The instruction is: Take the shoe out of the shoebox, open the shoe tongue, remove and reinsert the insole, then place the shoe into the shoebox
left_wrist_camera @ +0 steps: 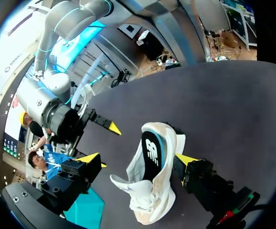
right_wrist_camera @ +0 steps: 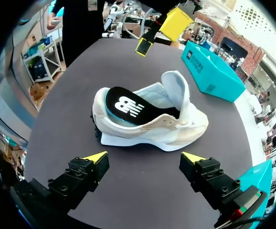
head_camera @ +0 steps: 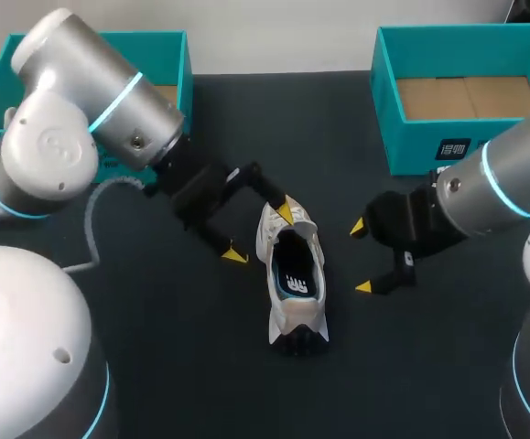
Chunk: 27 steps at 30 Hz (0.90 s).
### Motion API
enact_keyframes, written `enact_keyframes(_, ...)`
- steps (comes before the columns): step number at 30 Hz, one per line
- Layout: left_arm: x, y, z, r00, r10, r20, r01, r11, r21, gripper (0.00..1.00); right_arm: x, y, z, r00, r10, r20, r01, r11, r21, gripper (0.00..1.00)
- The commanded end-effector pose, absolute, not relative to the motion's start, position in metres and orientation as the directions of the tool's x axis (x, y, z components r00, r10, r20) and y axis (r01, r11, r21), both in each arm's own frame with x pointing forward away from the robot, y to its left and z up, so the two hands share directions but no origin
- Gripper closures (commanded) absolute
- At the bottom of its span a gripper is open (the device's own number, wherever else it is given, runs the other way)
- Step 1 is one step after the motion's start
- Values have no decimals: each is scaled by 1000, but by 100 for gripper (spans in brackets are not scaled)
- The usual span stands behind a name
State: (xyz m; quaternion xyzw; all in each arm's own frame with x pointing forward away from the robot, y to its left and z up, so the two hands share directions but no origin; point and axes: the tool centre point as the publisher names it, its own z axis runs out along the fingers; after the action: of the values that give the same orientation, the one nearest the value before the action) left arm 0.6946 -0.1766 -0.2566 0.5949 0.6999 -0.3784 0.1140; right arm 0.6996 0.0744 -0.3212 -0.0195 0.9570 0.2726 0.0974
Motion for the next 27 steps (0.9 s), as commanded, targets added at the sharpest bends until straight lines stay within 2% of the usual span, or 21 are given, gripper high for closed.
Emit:
enact_keyframes(1, 696, -178, -256, -247, 789, -563, 919, 7, -394, 0, 687, 41, -271, -979, 30, -200, -76, 862, 500, 0)
enact_keyframes(12, 696, -178, -256, -247, 789, -563, 919, 7, -394, 0, 683, 11, -214, -983, 34, -181, -57, 877, 477, 0)
enact_keyframes(15, 695, -177, -255, -234, 791, -565, 918, -12, -397, 0, 683, 11, -214, -983, 34, -181, -57, 877, 477, 0)
enact_keyframes(21, 708, -175, -254, -196, 889, -415, 893, -14, -451, 0, 683, 11, -214, -983, 34, -181, -57, 877, 477, 0)
enact_keyframes(27, 720, -182, -244, -122, 935, -332, 910, -28, -413, 0, 683, 11, -214, -983, 34, -181, -57, 877, 477, 0)
